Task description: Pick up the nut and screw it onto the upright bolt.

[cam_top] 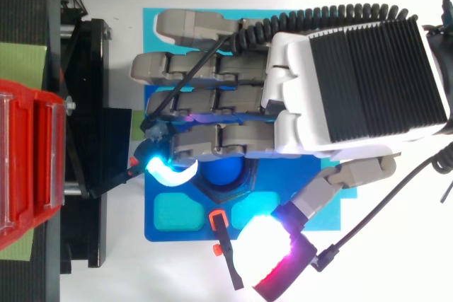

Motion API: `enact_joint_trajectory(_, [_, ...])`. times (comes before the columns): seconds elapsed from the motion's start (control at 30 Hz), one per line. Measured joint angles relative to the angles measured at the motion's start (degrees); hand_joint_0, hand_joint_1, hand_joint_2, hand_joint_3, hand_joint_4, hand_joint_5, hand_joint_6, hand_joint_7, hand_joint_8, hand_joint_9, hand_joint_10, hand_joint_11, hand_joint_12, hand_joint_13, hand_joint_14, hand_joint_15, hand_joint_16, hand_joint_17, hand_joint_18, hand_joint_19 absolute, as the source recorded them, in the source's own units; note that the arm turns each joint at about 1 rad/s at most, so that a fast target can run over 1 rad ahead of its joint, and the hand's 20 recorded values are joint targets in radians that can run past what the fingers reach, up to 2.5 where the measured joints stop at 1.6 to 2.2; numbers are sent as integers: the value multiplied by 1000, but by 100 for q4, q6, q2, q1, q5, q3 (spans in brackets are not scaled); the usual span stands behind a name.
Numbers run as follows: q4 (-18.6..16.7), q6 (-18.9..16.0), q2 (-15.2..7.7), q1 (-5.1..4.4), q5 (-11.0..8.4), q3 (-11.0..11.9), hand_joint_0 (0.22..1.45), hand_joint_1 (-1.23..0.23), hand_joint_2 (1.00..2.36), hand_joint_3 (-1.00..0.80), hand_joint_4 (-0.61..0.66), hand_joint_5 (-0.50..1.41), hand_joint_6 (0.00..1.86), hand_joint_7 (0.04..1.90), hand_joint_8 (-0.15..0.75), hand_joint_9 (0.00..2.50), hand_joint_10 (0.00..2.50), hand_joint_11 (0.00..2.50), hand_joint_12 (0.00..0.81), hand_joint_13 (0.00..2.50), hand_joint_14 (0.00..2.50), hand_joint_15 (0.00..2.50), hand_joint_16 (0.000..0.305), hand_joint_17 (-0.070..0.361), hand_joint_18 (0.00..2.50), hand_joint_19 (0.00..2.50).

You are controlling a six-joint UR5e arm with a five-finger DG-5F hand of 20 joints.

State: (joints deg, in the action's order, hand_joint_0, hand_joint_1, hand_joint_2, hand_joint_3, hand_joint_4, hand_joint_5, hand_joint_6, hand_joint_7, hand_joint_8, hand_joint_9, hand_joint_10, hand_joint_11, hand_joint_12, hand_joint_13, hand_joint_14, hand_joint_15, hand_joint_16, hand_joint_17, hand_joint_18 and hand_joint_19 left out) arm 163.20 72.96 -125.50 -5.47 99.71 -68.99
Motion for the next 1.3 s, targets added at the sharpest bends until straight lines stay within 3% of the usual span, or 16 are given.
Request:
enact_joint_trajectory(0.27, [-57,-43,-25,12,38,0,478,-90,1000,-500,203,-162,502,725,236,322,0,0,342,90,0,0,44,98,0,0])
enact_joint_trajectory(0.57, [-43,-44,-29,50,40,0,486,-117,1000,-500,232,-146,503,801,258,382,0,0,279,146,0,0,32,73,0,0])
enact_joint_trajectory(1.3, [24,-29,-27,196,128,0,509,-173,1000,-500,313,-59,504,1126,293,598,0,0,233,265,0,0,24,54,0,0])
